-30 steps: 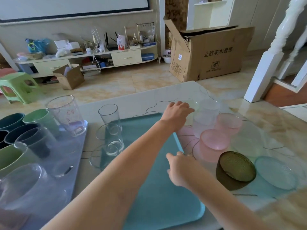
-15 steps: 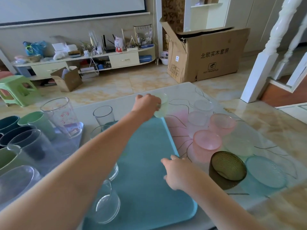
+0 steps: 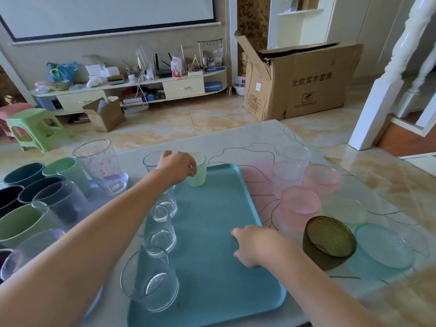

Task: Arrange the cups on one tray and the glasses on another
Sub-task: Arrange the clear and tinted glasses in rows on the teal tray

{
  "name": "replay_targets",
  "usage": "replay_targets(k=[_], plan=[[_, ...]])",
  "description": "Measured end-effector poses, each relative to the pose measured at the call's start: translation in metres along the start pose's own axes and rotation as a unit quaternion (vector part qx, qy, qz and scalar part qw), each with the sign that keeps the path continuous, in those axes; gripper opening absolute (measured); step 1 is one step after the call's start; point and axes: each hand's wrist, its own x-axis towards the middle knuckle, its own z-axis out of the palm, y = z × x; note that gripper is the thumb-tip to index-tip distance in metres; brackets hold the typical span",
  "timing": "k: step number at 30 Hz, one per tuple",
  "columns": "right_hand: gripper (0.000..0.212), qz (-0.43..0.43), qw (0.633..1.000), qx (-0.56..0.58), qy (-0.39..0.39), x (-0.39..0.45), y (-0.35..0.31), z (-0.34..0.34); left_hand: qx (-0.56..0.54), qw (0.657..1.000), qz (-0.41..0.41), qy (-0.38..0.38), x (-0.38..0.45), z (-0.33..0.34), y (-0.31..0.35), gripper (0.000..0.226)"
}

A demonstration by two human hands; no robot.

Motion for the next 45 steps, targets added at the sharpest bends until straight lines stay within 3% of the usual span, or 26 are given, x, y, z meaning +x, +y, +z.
replay_targets(k=[14,18,20,23,27,30,35,45], plan=[[0.049,0.001,1.0,-0.007,-0.001,0.001,-0.002,0.0,-0.045,0.998,0.018,-0.038,-0.003,-0.007,-0.006,0.032],[0.049,0.0,1.0,-0.006,0.005,0.001,-0.001,0.0,-0.183,0.98,0.049,0.066,-0.011,-0.017,0.023,0.035],[0.049,0.004,1.0,-0.004,0.002,0.002,-0.002,0.0,-0.198,0.973,0.094,0.071,-0.013,-0.019,0.05,0.041],[0.05,0.012,1.0,-0.003,-0.002,0.002,-0.004,0.0,-0.16,0.967,0.198,0.003,-0.013,-0.014,0.099,0.055],[0.05,0.013,1.0,-0.001,0.001,0.0,-0.003,0.0,-0.075,0.954,0.29,-0.023,-0.007,0.006,0.152,0.045],[0.051,0.007,1.0,0.013,-0.005,-0.001,0.001,0.0,-0.084,0.963,0.251,-0.049,0.0,0.024,0.165,0.03],[0.052,0.005,1.0,0.004,-0.003,-0.001,0.002,-0.002,-0.086,0.968,0.236,-0.006,-0.002,0.034,0.163,0.014],[0.052,-0.004,0.999,0.006,0.041,0.007,0.008,0.007,-0.133,0.982,0.133,-0.002,-0.044,0.012,0.112,0.014]])
